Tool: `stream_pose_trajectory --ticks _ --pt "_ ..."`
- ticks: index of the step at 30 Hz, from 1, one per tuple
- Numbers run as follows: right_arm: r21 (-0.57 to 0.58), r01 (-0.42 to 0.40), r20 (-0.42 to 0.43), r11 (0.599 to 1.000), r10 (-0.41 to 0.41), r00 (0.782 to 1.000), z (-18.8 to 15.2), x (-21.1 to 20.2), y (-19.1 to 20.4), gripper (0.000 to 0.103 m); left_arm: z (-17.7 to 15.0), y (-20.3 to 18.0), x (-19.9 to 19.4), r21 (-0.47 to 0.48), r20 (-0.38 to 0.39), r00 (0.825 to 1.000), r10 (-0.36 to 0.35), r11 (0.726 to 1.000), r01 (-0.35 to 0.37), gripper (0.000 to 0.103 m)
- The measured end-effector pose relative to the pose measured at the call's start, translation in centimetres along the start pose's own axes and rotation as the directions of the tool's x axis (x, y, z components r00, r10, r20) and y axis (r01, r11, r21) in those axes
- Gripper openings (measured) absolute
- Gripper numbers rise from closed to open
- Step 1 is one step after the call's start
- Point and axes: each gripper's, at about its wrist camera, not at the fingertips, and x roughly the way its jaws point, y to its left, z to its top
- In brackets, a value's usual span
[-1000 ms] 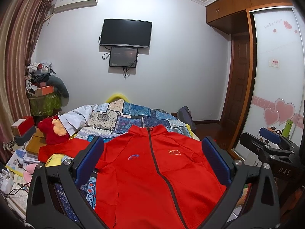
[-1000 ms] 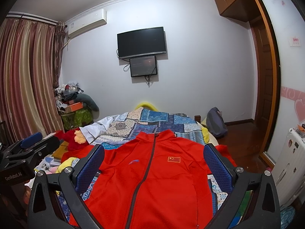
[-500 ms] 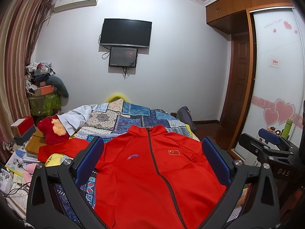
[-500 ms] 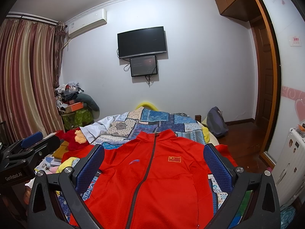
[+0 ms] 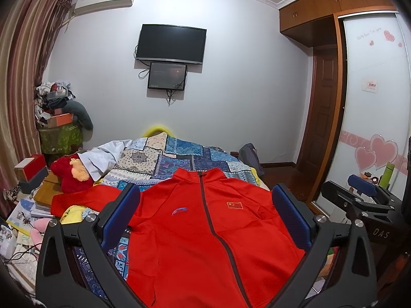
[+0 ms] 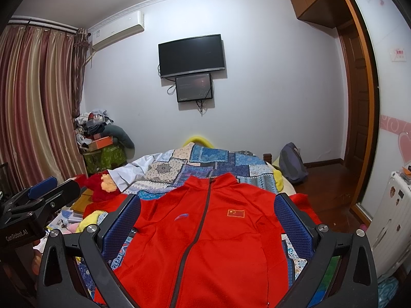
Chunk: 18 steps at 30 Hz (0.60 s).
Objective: Fold large clothes
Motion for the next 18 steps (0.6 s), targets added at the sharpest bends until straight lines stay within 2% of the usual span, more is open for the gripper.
stream_pose_trajectory --ticks 13,18 --pt "-0.001 0.011 -0.021 1.0 -0.011 1.0 -1.0 1.1 1.0 0.103 0.1 1.0 1.5 -0.024 -0.02 1.0 0.011 1.0 -0.012 0.103" --pt "-0.007 0.012 -0.036 1.0 -0.013 0.999 -0.3 2.8 1.0 0.103 0.3 2.3 3.7 -0.011 -0.038 0.998 0.052 0.999 -0.052 0.103"
